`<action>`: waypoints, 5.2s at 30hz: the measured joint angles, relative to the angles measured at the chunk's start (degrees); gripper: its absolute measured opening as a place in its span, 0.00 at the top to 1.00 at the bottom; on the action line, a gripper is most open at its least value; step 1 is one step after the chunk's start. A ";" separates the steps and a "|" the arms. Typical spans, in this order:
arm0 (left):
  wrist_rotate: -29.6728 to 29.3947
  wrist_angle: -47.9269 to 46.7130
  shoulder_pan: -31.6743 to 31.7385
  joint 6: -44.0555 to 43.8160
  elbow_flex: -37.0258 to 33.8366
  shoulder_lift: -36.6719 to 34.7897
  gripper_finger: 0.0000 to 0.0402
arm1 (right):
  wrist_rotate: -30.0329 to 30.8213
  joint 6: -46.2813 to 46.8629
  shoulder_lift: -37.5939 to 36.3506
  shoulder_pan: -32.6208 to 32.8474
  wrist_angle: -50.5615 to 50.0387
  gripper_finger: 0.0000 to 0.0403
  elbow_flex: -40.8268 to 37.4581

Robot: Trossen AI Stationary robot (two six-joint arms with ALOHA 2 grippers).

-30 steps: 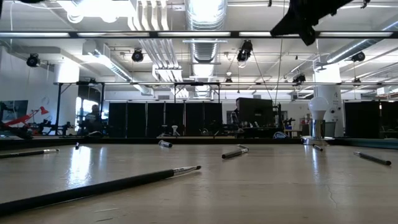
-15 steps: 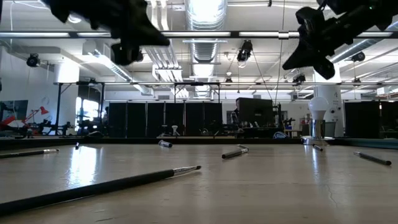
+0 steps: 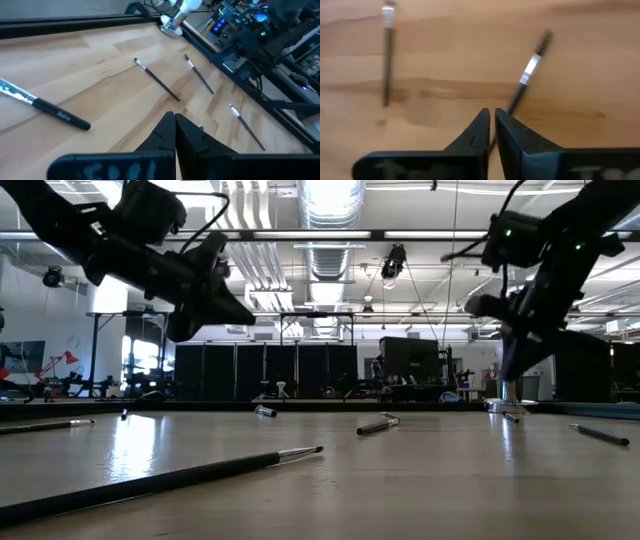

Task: Pick & Place Makeup Brushes
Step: Put the eyebrow brush into the holder

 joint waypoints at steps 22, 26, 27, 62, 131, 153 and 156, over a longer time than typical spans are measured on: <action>5.97 -0.18 0.96 0.23 -1.62 -1.44 1.00 | 10.01 1.82 25.18 -8.55 4.18 0.67 5.15; 5.87 -0.16 0.96 -0.57 -1.62 -1.43 1.00 | 11.00 1.80 27.20 -8.50 4.97 0.74 5.57; 5.84 -0.16 0.96 -0.92 -1.62 -1.43 1.00 | 11.03 1.52 27.39 -8.52 5.12 0.77 5.74; 12.49 0.02 1.66 -8.82 19.43 1.46 0.68 | 8.66 -27.50 -0.58 5.97 55.71 0.98 7.47; -18.37 -62.20 -36.94 -2.61 44.19 -1.41 0.99 | -7.71 -52.45 14.12 12.66 22.89 0.98 41.96; -52.32 -63.38 -79.87 -28.60 24.97 -6.02 0.99 | 11.99 -50.97 14.25 23.98 27.00 0.98 41.98; -51.36 -53.96 -79.88 -28.05 19.93 -6.40 0.99 | 12.36 -50.77 14.25 24.13 27.05 0.98 42.05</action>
